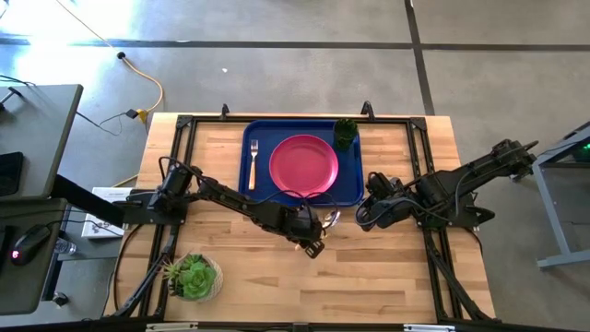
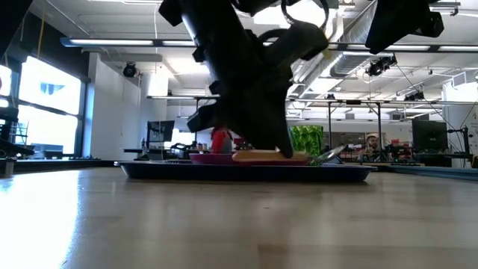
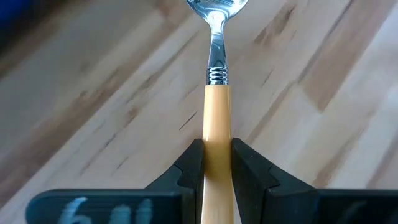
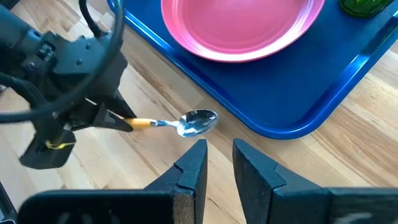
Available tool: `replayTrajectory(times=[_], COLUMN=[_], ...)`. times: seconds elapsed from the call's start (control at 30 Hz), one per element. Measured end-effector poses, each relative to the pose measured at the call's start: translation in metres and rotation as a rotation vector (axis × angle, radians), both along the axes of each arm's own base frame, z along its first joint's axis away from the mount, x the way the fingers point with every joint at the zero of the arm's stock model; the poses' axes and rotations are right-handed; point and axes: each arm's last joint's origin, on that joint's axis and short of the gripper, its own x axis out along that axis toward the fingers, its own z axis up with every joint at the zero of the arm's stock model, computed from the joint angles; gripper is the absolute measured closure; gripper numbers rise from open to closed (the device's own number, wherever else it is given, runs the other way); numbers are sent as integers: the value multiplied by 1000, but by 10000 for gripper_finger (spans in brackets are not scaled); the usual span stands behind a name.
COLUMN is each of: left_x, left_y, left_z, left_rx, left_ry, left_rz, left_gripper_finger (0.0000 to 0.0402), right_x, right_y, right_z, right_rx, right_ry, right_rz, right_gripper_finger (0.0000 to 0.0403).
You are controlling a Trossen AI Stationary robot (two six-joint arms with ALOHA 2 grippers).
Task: Pick and place plate/cup/fork/spoon on tray
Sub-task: Put the yellow spoon between the fork and plate on the blue serving tray
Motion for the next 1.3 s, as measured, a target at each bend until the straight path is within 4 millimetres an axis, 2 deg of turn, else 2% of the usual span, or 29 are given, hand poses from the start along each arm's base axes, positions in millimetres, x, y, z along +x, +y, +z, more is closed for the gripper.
replayTrajectory(times=[0.07, 0.33, 0.73, 1.07, 1.3], left_x=[1, -16, -53, -83, -94], left_y=[3, 22, 68, 106, 138], left_z=[7, 43, 87, 111, 114], left_rx=[0, 89, 245, 362, 399], left_ry=[-22, 1, 105, 182, 221], left_rz=[10, 66, 287, 508, 698], left_gripper_finger=[354, 354, 355, 355, 355], right_x=[0, 0, 0, -1, -1], right_y=[0, 0, 0, 0, 0], right_z=[0, 0, 0, -1, -1], right_rx=[-1, -8, 1, -7, -16], right_ry=[0, 6, 11, 24, 30], right_rz=[1, 11, 17, 43, 60], right_gripper_finger=[336, 336, 336, 336, 336])
